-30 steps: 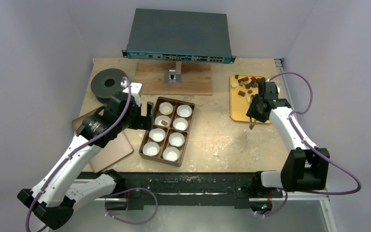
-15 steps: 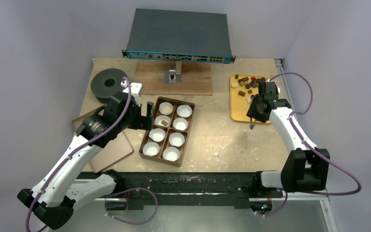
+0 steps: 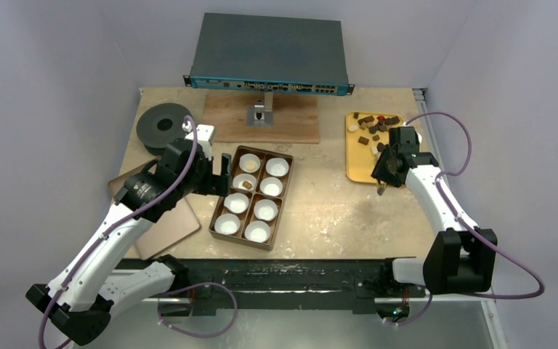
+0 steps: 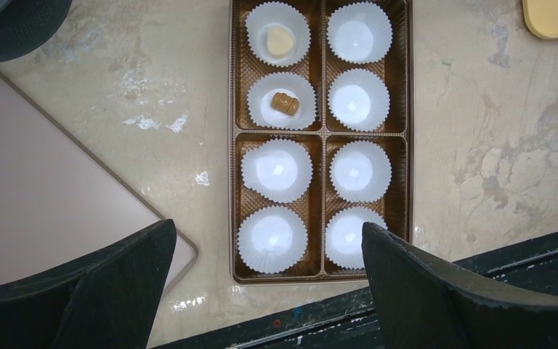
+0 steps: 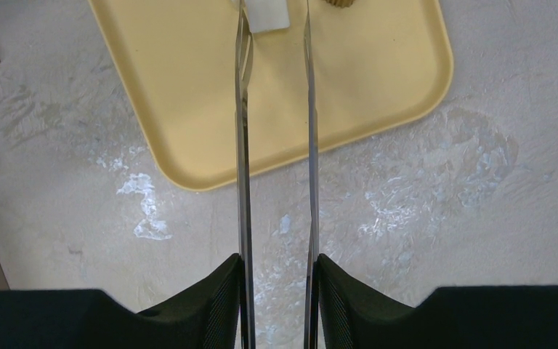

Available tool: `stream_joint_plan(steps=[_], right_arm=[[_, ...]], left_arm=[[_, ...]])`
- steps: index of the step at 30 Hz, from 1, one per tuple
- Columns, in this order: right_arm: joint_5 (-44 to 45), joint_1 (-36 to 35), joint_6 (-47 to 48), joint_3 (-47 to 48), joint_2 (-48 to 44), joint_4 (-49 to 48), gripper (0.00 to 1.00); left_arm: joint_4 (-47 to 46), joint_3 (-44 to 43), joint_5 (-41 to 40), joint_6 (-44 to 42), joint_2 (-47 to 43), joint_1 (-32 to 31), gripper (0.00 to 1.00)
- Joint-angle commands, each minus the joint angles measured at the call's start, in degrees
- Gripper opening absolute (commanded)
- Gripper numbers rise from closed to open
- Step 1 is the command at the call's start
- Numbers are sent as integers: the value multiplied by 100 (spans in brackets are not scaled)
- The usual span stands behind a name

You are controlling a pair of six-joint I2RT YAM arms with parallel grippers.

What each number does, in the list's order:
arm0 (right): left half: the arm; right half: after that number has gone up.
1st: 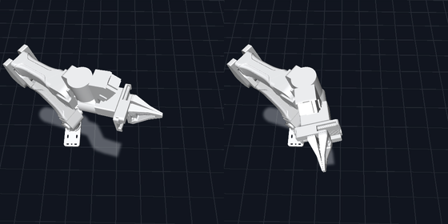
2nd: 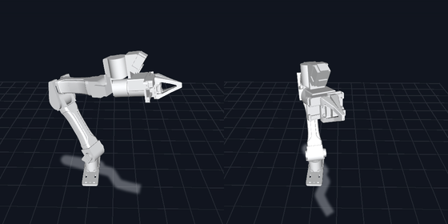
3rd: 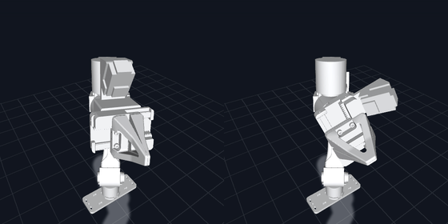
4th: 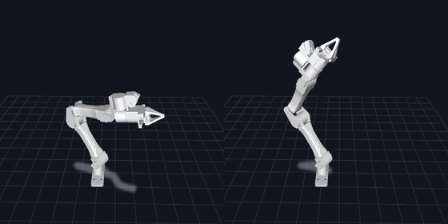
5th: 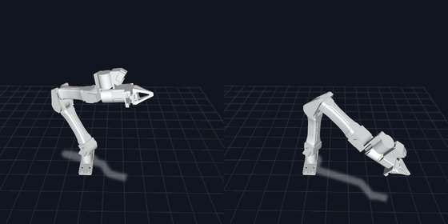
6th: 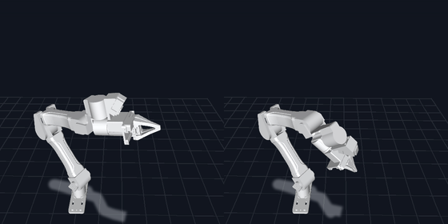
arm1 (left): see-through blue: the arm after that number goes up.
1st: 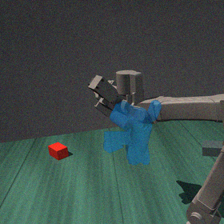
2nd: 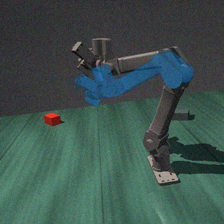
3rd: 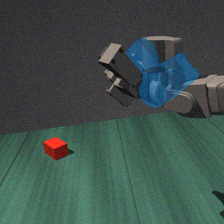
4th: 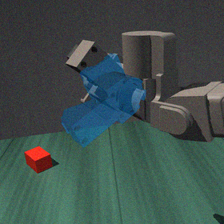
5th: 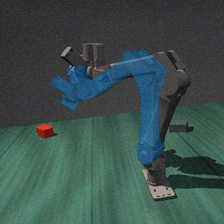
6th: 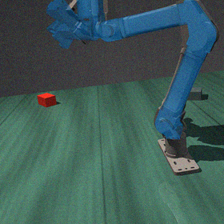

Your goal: Pack the chocolate

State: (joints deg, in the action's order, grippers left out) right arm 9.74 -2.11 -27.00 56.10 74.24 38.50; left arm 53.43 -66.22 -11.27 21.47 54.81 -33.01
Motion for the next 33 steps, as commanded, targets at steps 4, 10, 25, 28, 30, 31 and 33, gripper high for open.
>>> stream_joint_plan(steps=[4,10,25,28,30,31,33], right_arm=[[150,35,10,9,84,-269,42],[196,33,70,116,262,-386,41],[87,20,138,548,-362,245,27],[-110,-120,120,566,-600,370,26],[-163,-342,32,589,-724,446,26],[-163,-516,-23,613,-767,481,26],[-65,-927,-203,674,-823,561,26]], left_arm=[[-73,-265,37,6,8,28,100],[-57,-260,37,15,-13,32,100],[-40,-216,-61,41,-73,32,100],[-51,-200,-135,25,-68,32,100],[-70,-190,-187,23,-60,28,100],[-70,-190,-211,23,-46,28,100],[-74,-193,-258,23,-30,30,100]])
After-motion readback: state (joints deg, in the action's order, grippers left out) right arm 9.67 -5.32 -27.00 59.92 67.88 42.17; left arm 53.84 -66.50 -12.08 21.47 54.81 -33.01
